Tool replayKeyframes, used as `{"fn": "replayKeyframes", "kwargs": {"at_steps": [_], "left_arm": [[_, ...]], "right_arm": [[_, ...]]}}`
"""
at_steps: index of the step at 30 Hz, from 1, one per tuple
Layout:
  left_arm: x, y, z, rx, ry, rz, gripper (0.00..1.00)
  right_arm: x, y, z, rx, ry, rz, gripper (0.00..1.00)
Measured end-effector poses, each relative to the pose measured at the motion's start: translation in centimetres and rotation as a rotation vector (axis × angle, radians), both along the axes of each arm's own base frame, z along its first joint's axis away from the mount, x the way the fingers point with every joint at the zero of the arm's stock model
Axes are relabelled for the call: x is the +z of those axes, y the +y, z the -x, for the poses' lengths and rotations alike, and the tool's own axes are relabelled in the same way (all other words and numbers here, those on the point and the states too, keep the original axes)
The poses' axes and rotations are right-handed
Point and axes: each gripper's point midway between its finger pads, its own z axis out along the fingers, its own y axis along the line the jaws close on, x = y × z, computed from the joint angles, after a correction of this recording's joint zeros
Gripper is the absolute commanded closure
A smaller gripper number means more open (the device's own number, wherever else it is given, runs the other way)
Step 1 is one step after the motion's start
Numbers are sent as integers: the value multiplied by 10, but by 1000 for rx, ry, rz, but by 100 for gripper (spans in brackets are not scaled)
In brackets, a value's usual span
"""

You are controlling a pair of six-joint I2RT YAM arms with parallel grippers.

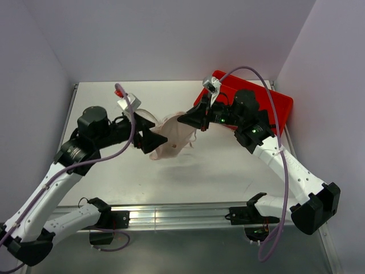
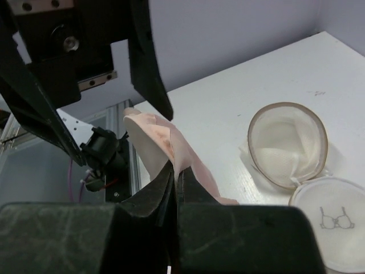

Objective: Place the bra in the laundry bag and zip it closed

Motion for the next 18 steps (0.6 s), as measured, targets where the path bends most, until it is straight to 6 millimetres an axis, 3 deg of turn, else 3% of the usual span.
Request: {"fn": "replayKeyframes", "kwargs": {"at_steps": [5,9,15,18], "left_arm": [[0,19,14,72,-54,76,1],[-22,26,19,107,-39,105,1],[-60,16,9,112,53,106,1],[-65,8,4,98,77,120,1]], "right_arm": [[21,-4,-5,-23,-16,-34,100],[40,-5,-3,-22,-41,-67,100],[58,-5,0,-20,-53,-99,100],[62,-6,1,-20,-52,-110,100]]}}
